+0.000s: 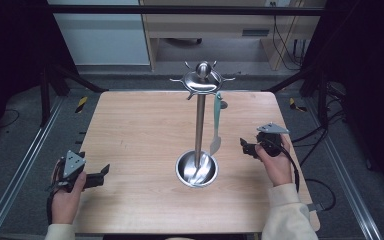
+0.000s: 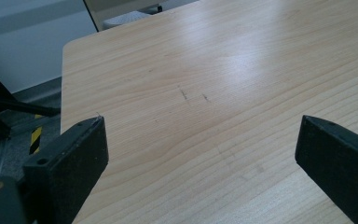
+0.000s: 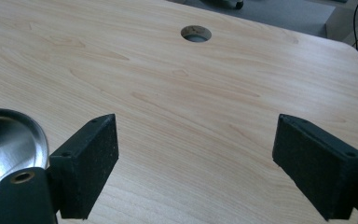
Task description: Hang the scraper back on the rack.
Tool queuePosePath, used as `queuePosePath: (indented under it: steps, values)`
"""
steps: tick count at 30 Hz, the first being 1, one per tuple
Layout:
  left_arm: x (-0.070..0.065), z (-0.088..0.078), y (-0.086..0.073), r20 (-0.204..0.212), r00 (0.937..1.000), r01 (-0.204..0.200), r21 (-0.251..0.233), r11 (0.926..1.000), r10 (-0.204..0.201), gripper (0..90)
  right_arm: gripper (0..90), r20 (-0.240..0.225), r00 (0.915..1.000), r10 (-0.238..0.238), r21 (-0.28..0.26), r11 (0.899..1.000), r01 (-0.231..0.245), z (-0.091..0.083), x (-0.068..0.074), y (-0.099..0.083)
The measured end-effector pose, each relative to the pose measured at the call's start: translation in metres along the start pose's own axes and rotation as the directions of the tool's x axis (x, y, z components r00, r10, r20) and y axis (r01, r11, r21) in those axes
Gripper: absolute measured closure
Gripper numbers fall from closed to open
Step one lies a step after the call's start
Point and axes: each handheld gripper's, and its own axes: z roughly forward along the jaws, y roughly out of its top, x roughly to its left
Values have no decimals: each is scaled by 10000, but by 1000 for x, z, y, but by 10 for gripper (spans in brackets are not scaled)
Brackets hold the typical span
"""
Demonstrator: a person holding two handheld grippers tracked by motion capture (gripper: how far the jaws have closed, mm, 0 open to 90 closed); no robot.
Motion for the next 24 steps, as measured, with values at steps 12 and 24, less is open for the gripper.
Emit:
queuePosePath:
  steps: [12,24]
  values:
    - [0,1,-1,-156,9998,-131,128,9998,133,24,151,-177,9995,248,514,9984,-238,17,-8,-23]
    - [1,3,-2,-153,9999,-4,151,9999,7,25,151,-147,9996,240,889,9958,-226,24,-12,-33]
